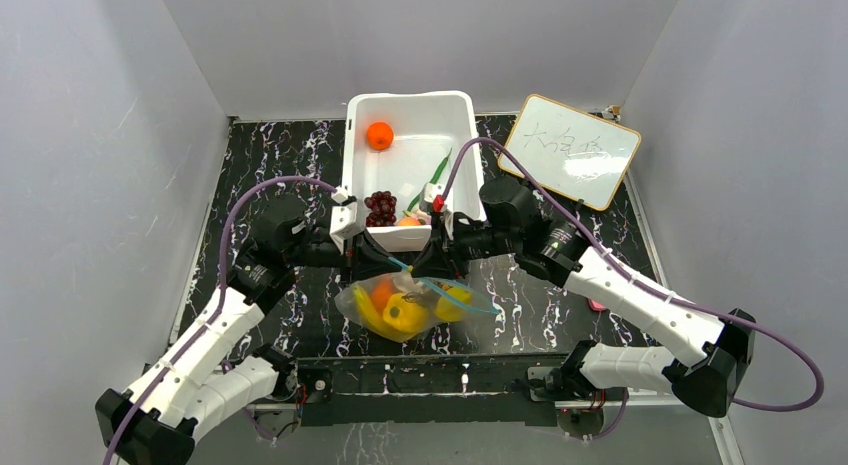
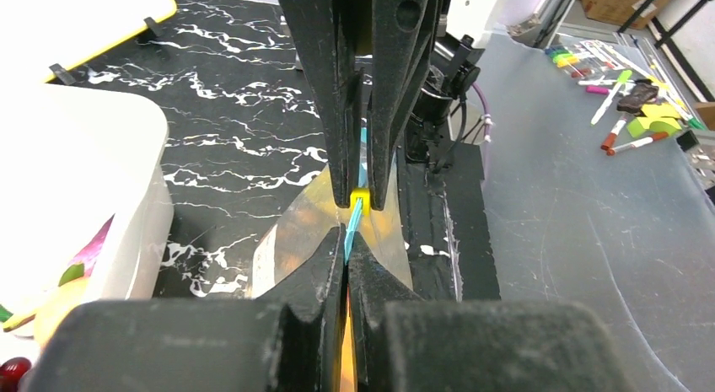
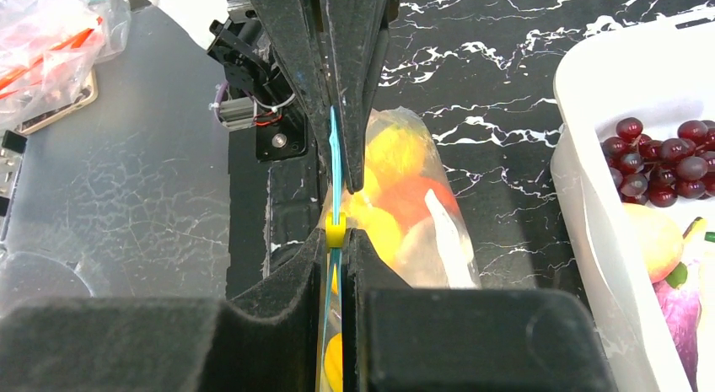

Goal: Place the food in the zip-top bag and seal the zipper
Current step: Zip the zipper food storage bag at the center of the board, then place the zipper food storage bag at the center of the board.

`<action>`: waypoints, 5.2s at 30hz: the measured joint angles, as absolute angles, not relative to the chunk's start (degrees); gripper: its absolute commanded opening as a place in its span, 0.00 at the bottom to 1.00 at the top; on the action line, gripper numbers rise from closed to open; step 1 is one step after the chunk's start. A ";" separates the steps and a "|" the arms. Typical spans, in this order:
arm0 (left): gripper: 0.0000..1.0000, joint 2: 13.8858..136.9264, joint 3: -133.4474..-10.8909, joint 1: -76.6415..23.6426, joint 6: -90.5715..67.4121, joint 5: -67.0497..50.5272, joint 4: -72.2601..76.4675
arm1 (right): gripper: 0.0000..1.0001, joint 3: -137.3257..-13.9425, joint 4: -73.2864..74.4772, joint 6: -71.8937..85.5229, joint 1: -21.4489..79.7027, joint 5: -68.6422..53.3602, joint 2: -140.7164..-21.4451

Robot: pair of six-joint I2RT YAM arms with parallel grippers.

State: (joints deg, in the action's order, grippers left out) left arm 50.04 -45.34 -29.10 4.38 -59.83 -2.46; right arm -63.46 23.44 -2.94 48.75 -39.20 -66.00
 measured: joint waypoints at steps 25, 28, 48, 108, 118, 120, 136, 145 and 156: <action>0.00 44.23 -58.06 -29.47 8.86 -39.94 -22.37 | 0.00 -62.83 28.16 -2.31 48.75 -30.57 -59.48; 0.00 43.13 -59.40 -29.50 9.08 -36.77 -24.58 | 0.00 -62.83 28.67 -1.37 48.75 -29.36 -59.11; 0.00 40.32 -65.06 -29.47 8.34 -12.16 -30.22 | 0.00 -62.83 36.51 4.67 48.80 -16.69 -56.38; 0.00 53.63 -52.80 -12.03 9.98 27.42 -17.45 | 0.98 -62.13 35.00 13.41 48.73 1.41 -49.82; 0.00 65.87 -53.43 -0.73 7.25 21.98 -10.20 | 0.98 -61.34 34.33 13.19 48.73 1.04 -49.17; 0.00 67.29 -53.84 0.91 6.55 21.26 -9.30 | 0.98 -60.93 34.28 13.41 48.73 0.45 -49.17; 0.39 76.84 -62.61 8.47 4.60 20.36 -7.29 | 0.98 -58.22 30.76 14.35 48.73 -3.66 -49.06; 0.93 75.92 -64.79 7.60 3.66 18.41 -7.07 | 0.98 -57.52 28.62 16.58 48.73 -3.42 -50.04; 0.98 64.40 -64.45 -4.78 5.43 12.73 -11.05 | 0.98 -55.96 27.11 21.21 48.73 1.32 -54.50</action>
State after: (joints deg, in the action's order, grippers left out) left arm 64.40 -64.45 -4.78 5.43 12.73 -11.05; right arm -55.96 27.11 21.21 48.73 1.32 -54.50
